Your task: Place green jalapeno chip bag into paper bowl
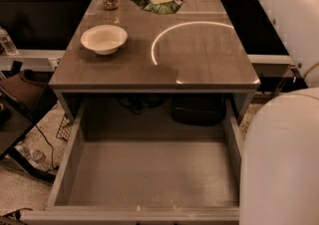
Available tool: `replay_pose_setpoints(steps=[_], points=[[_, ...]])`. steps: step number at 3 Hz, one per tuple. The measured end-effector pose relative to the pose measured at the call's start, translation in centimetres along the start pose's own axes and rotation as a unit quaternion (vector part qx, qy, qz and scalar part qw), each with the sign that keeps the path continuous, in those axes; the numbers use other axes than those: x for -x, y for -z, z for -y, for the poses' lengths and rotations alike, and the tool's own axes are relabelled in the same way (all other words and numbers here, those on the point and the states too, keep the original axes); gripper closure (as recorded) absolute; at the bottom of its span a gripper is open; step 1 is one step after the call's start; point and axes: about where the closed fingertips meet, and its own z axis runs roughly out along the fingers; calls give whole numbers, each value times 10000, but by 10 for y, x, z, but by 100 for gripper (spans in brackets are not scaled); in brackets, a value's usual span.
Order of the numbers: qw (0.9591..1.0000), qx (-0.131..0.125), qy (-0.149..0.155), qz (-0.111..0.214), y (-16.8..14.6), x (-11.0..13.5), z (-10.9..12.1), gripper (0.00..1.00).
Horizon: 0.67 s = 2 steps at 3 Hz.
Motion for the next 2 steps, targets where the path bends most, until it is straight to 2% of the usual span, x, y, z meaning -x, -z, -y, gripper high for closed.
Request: replay_pose_setpoints(steps=[2], points=[[9991,161,-22,388,-20,19,-41,100]])
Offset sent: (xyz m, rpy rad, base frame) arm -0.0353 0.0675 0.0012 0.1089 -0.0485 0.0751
